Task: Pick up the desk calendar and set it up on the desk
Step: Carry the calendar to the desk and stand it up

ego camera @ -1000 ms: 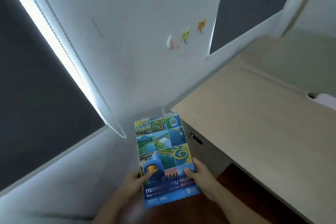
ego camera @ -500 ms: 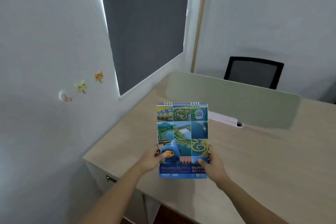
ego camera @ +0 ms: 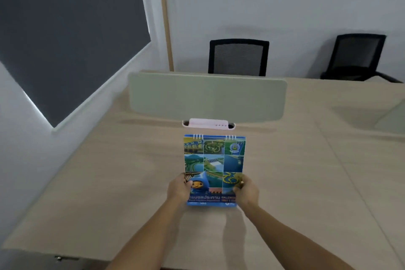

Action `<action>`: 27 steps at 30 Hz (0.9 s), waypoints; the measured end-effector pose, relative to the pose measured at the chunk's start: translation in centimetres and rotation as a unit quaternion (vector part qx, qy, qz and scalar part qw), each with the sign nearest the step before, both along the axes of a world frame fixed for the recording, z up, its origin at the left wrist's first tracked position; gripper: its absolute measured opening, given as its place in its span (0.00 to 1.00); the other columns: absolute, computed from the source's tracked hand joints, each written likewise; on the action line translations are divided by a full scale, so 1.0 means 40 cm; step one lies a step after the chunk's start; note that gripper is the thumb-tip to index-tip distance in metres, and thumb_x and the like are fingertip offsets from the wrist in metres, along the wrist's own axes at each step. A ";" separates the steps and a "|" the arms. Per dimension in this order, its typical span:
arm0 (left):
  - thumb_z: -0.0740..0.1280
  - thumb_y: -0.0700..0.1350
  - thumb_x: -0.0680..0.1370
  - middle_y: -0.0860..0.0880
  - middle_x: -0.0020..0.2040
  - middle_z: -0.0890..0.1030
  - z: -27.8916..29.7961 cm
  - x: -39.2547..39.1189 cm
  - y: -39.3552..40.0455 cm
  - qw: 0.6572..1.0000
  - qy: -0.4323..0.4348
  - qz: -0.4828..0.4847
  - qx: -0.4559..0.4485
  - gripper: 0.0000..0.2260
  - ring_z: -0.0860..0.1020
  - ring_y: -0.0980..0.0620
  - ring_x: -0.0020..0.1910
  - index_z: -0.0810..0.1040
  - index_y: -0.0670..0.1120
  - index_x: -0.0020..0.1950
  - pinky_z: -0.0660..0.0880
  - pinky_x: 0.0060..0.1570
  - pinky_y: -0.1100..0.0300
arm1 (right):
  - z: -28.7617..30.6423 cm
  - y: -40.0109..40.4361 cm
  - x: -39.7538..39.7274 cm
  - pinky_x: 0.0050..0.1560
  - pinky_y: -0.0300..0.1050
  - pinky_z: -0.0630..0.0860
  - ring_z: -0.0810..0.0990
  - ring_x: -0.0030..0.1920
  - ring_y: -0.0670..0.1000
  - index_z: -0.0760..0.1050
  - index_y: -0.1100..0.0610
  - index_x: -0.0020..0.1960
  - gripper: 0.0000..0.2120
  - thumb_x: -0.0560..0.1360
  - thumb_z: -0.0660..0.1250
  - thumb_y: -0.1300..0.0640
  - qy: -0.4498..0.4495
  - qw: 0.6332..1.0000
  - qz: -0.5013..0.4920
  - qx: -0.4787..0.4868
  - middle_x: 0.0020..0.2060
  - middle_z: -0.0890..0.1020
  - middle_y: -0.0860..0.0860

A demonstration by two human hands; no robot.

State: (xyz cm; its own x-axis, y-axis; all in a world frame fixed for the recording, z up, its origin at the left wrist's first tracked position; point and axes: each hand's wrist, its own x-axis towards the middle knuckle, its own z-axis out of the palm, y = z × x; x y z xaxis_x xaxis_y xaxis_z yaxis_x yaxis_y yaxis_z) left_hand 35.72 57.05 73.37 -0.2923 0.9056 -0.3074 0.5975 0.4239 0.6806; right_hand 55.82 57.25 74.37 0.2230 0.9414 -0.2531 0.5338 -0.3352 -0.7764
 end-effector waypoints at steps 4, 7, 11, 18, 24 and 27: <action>0.65 0.40 0.77 0.43 0.53 0.82 0.007 0.025 -0.038 0.992 -0.048 0.029 0.112 0.12 0.80 0.41 0.54 0.75 0.37 0.59 0.72 0.47 0.56 | -0.007 -0.037 0.017 0.43 0.44 0.75 0.81 0.45 0.56 0.80 0.62 0.49 0.13 0.69 0.63 0.72 0.031 0.998 -0.054 0.026 0.44 0.85 0.59; 0.65 0.33 0.76 0.46 0.55 0.78 0.009 0.035 -0.093 0.969 -0.183 0.047 0.160 0.16 0.78 0.45 0.58 0.72 0.37 0.63 0.74 0.57 0.54 | 0.002 -0.073 0.020 0.49 0.46 0.78 0.82 0.43 0.53 0.81 0.61 0.52 0.14 0.71 0.63 0.71 0.076 0.988 -0.108 0.085 0.43 0.85 0.56; 0.64 0.31 0.75 0.41 0.65 0.75 -0.001 0.023 -0.129 0.968 -0.215 0.035 0.123 0.21 0.74 0.46 0.66 0.69 0.36 0.68 0.68 0.65 0.58 | 0.020 -0.108 0.008 0.50 0.38 0.74 0.81 0.44 0.48 0.81 0.60 0.55 0.15 0.73 0.63 0.70 0.100 0.986 -0.102 0.088 0.45 0.85 0.52; 0.64 0.26 0.73 0.41 0.68 0.73 0.040 0.024 -0.109 0.964 -0.235 0.048 0.117 0.27 0.72 0.48 0.66 0.65 0.37 0.71 0.67 0.69 0.55 | 0.038 -0.101 0.006 0.57 0.45 0.77 0.81 0.47 0.48 0.80 0.58 0.59 0.15 0.75 0.62 0.67 0.095 0.988 -0.101 0.070 0.50 0.86 0.54; 0.63 0.27 0.74 0.40 0.71 0.71 0.048 0.012 -0.122 0.965 -0.240 0.044 0.093 0.27 0.70 0.43 0.70 0.64 0.36 0.72 0.66 0.71 0.53 | 0.034 -0.094 0.017 0.53 0.39 0.73 0.79 0.46 0.47 0.81 0.58 0.58 0.14 0.76 0.62 0.66 0.090 0.987 -0.114 0.063 0.52 0.85 0.54; 0.64 0.27 0.74 0.40 0.71 0.71 0.047 0.008 -0.122 0.967 -0.234 0.040 0.090 0.27 0.71 0.44 0.70 0.65 0.37 0.72 0.65 0.69 0.57 | 0.032 -0.091 0.019 0.54 0.38 0.72 0.78 0.47 0.48 0.81 0.59 0.58 0.14 0.76 0.62 0.66 0.091 0.986 -0.124 0.059 0.53 0.85 0.55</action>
